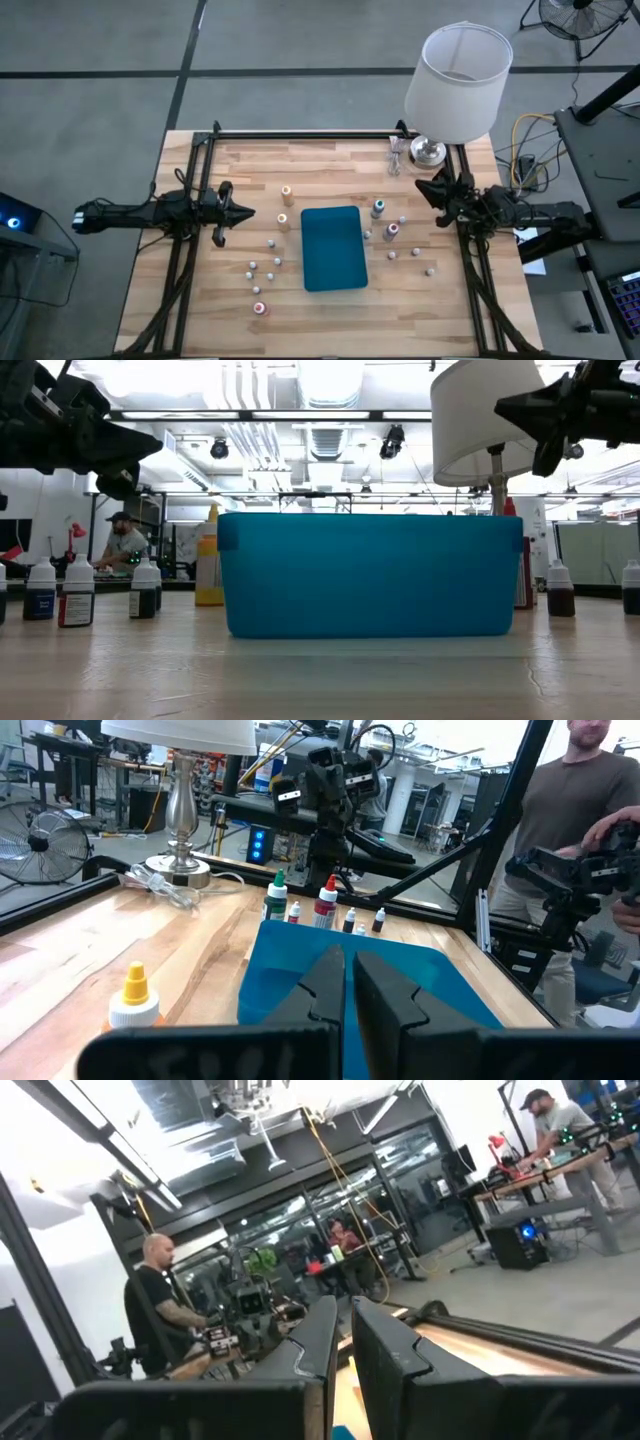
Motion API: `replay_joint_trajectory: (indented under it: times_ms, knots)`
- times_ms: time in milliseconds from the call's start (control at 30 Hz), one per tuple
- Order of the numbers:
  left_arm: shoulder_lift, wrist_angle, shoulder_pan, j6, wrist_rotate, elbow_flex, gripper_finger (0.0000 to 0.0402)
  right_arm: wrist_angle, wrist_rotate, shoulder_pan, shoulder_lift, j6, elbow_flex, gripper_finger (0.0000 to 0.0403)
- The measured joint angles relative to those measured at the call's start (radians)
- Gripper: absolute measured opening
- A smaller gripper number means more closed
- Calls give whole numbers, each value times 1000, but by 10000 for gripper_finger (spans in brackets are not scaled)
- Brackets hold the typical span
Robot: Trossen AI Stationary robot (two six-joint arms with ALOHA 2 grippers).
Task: Pick & Place food coloring
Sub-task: Put the large green food coloring bottle into the blue bin
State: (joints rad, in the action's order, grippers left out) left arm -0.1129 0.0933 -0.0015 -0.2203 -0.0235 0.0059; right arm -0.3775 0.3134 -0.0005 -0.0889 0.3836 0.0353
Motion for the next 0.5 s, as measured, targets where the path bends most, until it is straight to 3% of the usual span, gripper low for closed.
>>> replay_joint_trajectory:
  times_ms: [500]
  knots:
    - [0,0,0,0,0,0,0,6,-1,0,-161,-107,160,28]
